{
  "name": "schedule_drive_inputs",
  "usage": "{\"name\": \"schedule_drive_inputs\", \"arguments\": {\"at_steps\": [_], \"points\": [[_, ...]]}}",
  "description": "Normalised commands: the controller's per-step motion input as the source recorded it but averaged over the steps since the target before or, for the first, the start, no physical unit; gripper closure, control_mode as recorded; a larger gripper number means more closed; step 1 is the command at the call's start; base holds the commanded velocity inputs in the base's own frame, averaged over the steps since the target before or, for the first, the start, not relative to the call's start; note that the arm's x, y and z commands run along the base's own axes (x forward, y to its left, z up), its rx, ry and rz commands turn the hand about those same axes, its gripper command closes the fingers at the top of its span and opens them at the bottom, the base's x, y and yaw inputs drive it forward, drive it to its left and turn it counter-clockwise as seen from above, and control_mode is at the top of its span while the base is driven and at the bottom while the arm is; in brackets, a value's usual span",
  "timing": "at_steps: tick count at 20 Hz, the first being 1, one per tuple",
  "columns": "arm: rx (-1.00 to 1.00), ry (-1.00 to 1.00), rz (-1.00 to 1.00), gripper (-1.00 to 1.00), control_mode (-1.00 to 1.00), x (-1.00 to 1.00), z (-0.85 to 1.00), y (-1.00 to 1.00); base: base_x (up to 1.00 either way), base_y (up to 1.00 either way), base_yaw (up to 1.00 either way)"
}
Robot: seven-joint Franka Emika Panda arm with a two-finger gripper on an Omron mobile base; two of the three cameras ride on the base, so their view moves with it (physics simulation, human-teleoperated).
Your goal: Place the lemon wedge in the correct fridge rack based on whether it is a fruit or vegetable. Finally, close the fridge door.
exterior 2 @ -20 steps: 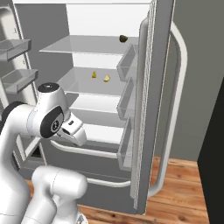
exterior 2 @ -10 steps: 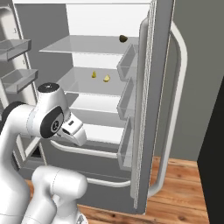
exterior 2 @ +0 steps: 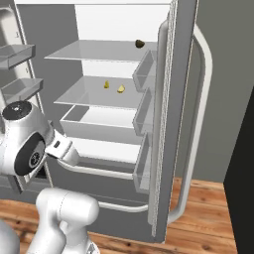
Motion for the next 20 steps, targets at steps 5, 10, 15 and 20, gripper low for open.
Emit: {"name": "schedule_drive_inputs", "arguments": {"at_steps": [5,10,15,20], "points": [[-0.17,-0.29,0.21,-1.0,-1.0,-0.32,0.7,1.0,0.0,0.0,0.0],[-0.25,-0.19,0.21,-1.0,-1.0,-0.1,0.71,1.0,0.0,0.0,0.0],[-0.24,-0.28,0.2,-1.0,-1.0,-0.35,0.57,0.87,0.0,0.0,0.0],[-0.22,-0.23,0.17,-1.0,-1.0,-0.24,0.12,0.75,0.0,0.0,0.0]]}}
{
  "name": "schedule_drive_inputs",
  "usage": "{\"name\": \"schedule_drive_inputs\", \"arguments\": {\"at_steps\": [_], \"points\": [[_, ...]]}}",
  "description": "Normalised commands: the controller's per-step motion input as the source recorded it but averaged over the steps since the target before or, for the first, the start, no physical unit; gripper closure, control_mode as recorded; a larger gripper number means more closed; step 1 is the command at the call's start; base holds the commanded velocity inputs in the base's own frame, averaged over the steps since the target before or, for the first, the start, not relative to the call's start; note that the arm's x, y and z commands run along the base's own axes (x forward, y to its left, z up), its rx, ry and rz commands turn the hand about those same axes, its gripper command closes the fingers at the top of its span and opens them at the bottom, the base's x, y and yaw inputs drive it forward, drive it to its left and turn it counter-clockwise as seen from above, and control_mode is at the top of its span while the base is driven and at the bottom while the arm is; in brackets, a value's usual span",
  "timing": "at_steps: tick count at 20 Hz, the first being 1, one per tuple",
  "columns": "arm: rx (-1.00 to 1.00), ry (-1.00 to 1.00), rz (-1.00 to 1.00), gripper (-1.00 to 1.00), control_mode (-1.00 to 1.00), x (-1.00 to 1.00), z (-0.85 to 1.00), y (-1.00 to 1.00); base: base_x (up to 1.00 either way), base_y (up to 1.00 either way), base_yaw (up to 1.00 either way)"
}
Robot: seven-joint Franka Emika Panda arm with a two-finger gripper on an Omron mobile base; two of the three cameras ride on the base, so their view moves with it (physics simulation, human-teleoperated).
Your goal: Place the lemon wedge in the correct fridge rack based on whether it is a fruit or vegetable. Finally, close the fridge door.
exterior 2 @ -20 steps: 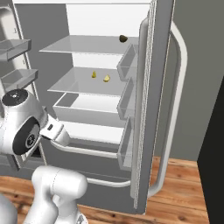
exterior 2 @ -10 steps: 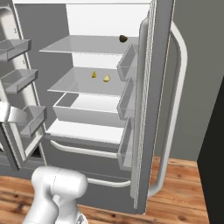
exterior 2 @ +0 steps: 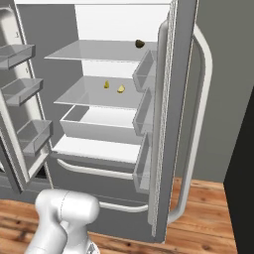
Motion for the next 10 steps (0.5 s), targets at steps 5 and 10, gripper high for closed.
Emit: {"name": "schedule_drive_inputs", "arguments": {"at_steps": [5,10], "points": [[-0.2,-0.06,0.16,-1.0,-1.0,0.05,-0.2,0.91,0.0,0.0,0.0],[-0.25,0.0,0.12,-1.0,-1.0,0.37,-0.52,1.0,0.0,0.0,0.0]]}}
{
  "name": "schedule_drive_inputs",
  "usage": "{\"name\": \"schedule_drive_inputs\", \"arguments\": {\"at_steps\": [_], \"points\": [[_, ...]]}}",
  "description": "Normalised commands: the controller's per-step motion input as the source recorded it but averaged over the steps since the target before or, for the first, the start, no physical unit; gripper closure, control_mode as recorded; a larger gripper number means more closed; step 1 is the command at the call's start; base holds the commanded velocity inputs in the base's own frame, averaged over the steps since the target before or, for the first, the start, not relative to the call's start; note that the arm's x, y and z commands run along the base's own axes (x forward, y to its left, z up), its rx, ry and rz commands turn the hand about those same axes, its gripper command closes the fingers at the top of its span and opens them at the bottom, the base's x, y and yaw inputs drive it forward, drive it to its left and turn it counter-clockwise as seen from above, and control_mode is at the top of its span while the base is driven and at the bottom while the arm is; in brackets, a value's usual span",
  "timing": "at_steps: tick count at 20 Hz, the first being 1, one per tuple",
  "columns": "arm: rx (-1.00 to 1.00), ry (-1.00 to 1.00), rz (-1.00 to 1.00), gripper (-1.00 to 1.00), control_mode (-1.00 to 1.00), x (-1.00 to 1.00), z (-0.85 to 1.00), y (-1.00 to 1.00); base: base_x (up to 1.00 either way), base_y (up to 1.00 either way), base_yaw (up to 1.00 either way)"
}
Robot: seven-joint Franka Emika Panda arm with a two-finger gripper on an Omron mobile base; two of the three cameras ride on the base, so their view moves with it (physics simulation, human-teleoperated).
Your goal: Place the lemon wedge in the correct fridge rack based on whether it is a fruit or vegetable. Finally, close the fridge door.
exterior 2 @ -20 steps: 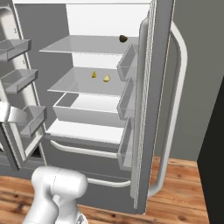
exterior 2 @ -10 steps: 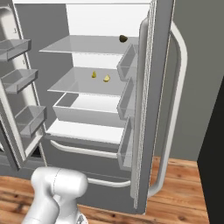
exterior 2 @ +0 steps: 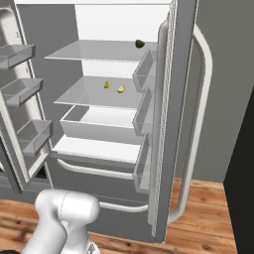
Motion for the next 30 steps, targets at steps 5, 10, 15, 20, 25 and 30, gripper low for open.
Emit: {"name": "schedule_drive_inputs", "arguments": {"at_steps": [5,10,15,20,25,30], "points": [[-0.28,0.0,0.07,-1.0,-1.0,0.5,-0.56,1.0,0.0,0.0,0.0],[-0.23,0.0,0.03,-1.0,-1.0,0.62,-0.52,0.97,0.0,0.0,0.0],[-0.16,0.02,-0.01,-1.0,-1.0,0.81,-0.38,0.42,0.0,0.0,0.0],[-0.1,0.04,-0.04,-1.0,-1.0,0.9,-0.25,0.19,0.0,0.0,0.0],[-0.05,0.0,-0.07,-1.0,-1.0,0.52,-0.07,-0.19,0.0,0.0,0.0],[0.0,0.0,-0.06,-1.0,-1.0,0.25,0.0,-0.76,0.0,0.0,0.0]]}}
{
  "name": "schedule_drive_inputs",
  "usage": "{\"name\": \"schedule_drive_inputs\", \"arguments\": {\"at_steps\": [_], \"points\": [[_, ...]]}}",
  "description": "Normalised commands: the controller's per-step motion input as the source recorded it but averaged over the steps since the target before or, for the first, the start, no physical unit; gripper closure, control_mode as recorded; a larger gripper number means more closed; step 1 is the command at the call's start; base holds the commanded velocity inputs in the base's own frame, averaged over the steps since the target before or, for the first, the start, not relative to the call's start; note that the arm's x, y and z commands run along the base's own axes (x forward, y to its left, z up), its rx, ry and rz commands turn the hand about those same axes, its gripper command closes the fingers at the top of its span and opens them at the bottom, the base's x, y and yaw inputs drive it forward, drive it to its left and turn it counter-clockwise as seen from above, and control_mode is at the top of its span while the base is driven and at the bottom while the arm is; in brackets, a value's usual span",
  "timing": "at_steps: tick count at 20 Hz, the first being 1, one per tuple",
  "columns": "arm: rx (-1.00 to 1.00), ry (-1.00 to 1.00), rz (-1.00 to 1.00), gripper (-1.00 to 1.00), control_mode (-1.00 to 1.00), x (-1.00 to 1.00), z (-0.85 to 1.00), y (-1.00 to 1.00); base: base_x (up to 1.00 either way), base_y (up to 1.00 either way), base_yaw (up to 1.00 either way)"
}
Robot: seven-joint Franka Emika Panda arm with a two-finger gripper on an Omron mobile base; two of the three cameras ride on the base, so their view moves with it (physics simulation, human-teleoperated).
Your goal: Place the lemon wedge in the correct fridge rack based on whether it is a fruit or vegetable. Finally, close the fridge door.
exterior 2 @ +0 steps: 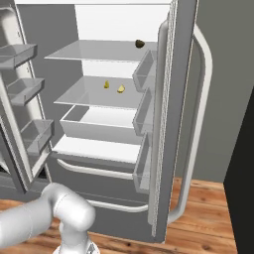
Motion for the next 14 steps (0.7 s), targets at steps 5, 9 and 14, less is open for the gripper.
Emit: {"name": "schedule_drive_inputs", "arguments": {"at_steps": [5,9,14], "points": [[0.0,0.0,-0.04,-1.0,-1.0,0.3,0.0,-0.97,0.0,0.0,0.0],[0.0,0.0,0.0,-1.0,-1.0,0.48,0.0,-1.0,0.0,0.0,0.0],[0.0,-0.01,0.0,-1.0,-1.0,0.64,0.0,-0.98,0.0,0.0,0.0]]}}
